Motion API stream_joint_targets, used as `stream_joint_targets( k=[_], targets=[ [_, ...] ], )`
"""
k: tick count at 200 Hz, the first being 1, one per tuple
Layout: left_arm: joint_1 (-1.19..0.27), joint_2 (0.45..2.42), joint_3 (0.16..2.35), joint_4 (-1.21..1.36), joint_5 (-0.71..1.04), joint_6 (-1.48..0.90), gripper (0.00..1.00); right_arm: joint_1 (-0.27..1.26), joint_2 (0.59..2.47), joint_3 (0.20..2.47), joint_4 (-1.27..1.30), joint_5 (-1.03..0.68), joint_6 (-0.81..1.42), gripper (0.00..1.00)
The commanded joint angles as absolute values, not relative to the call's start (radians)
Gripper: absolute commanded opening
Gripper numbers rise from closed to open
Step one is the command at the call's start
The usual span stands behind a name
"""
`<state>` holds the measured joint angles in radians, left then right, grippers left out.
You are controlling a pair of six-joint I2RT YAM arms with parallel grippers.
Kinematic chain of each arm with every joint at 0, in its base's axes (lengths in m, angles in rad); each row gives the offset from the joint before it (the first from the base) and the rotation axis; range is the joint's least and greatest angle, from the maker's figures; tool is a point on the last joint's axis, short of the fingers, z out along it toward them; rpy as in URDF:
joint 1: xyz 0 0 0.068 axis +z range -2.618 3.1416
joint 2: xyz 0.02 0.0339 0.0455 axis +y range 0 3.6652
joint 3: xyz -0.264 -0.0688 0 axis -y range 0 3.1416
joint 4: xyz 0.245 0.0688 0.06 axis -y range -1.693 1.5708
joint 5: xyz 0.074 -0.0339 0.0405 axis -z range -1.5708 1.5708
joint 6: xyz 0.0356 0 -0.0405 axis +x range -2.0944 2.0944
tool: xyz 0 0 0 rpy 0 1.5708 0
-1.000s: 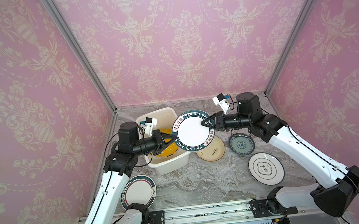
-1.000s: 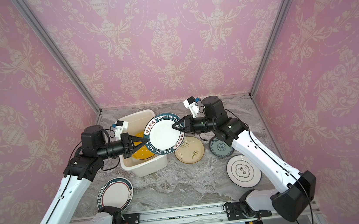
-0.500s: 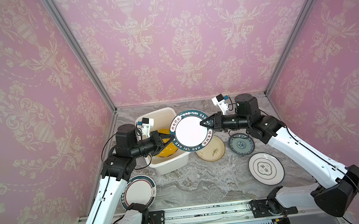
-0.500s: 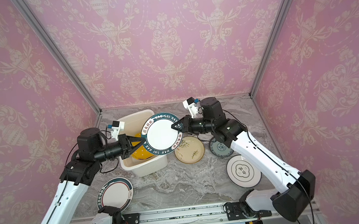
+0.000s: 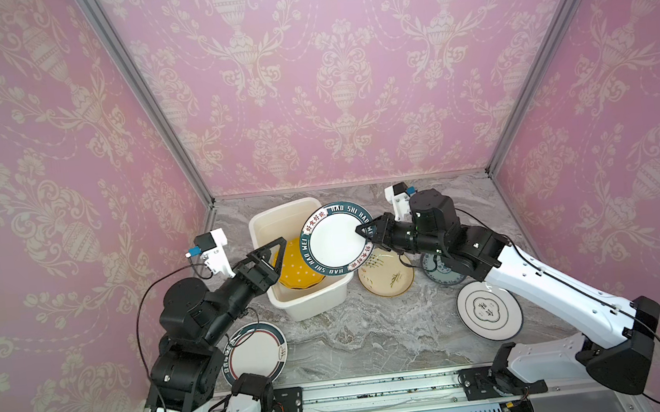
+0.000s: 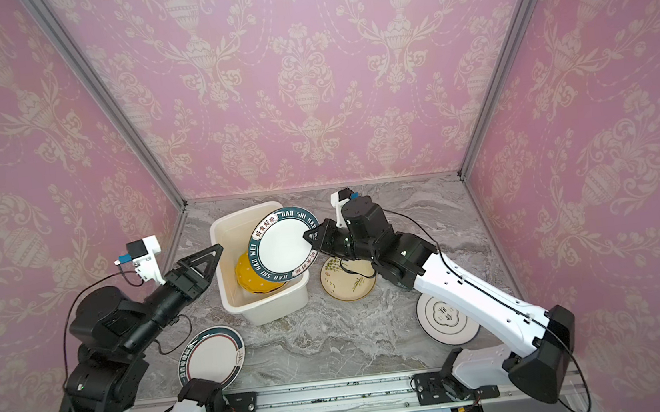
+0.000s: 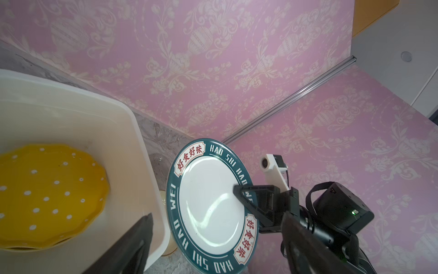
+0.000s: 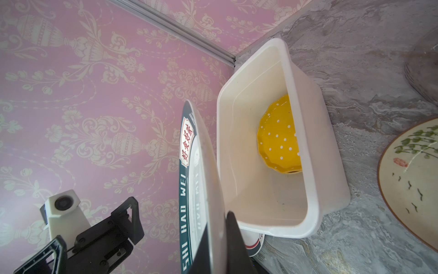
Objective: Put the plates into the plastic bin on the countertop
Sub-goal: 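Lower the green-rimmed plate into the bin with the right gripper while the left withdraws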
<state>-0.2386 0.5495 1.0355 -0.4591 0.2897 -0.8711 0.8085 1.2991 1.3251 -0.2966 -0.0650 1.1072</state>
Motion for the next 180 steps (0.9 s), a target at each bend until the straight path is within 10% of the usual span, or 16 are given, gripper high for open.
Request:
stream_joint_targets(
  k=[1,65,180],
  targets=[
    [-0.241,0.508,1.03,-0.508,0.109,-0.791,0.88,0.873,1.336,1.379,-0.265,0.214,1.262,0.0],
    [-0.241,0.415,1.086,-0.62,-0.143,-0.737,0.89,1.086,1.64,1.663,-0.37,0.699,1.584,0.0],
    [-0.242,0.391,1.133,-0.713,-0.115,-0.69,0.89,1.129,2.164,2.295,-0.91,0.819,1.995,0.0]
  ],
)
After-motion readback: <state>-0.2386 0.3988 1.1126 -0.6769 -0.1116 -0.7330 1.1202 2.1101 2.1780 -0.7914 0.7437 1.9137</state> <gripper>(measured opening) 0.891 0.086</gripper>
